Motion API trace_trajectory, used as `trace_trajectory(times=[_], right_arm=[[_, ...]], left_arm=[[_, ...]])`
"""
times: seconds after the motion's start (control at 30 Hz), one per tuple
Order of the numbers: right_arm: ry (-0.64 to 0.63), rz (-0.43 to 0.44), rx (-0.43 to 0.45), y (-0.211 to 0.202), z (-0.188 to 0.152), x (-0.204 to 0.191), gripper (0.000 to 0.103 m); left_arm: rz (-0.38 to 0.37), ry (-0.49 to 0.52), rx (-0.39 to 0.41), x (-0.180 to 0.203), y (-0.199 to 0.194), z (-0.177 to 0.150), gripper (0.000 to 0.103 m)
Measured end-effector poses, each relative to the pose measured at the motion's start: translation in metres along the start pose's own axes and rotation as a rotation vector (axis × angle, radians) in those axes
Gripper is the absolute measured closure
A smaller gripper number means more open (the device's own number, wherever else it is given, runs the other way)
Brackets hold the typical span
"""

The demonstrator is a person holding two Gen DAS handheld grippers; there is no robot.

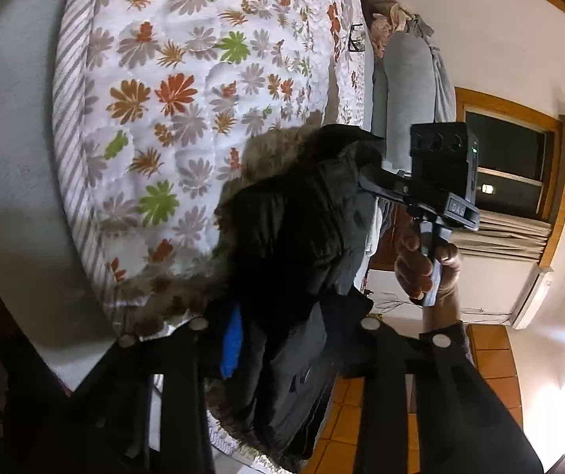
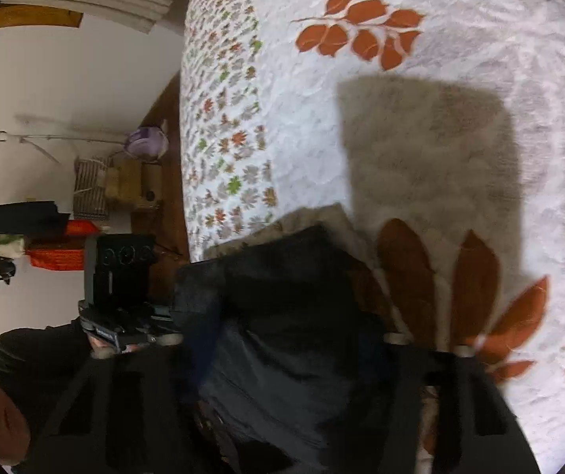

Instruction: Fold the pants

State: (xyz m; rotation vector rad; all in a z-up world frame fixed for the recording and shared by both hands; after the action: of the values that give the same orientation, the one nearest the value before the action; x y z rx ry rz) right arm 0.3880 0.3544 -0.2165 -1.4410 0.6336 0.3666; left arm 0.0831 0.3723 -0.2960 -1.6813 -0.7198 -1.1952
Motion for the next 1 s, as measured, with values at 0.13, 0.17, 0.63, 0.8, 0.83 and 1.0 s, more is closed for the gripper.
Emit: trace_trajectory(times=[0.13, 0.17, 0.63, 0.8, 0.83, 1.0], right_arm=[[-0.027, -0.024, 0.033, -0.019, -0.011, -0.013, 0.069], [-0.028, -0.035, 0.041, -0.024, -0.013, -0.017, 0.069], [-0.029, -0.175, 0.216, -0.132, -0.103, -0.081, 0.070], [-0.014, -0.210, 0.289, -0.164, -0.142, -0.098, 0.071], [-0.009, -0.215, 0.310, -0.173, -0.154, -0.101, 0.071], [0.020, -0.232, 0.387, -0.202, -0.209, -0.110, 0.071]], left_arm=[[0.016, 0.054, 0.010, 0.015, -0.001, -0.002, 0.077], [0.015, 0.061, 0.009, 0.019, 0.000, -0.002, 0.078], [-0.003, 0.338, 0.000, 0.129, -0.009, -0.052, 0.080], [-0.013, 0.459, -0.019, 0.174, -0.006, -0.084, 0.080], [-0.015, 0.483, -0.025, 0.183, -0.005, -0.091, 0.080], [-0.029, 0.574, -0.066, 0.219, 0.008, -0.127, 0.080]])
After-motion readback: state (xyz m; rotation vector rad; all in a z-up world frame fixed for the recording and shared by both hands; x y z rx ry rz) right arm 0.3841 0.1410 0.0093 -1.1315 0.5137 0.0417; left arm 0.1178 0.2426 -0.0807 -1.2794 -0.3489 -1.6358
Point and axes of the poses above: each gripper's, at about its wrist camera, not at the fingertips, and y roughly the way its jaws point, x to its right, z to its top, the point moved 1 cm from there along y, roughly the way its jaws point, and after that the axes turned 2 degrees about -z, right-handed, at the moved point
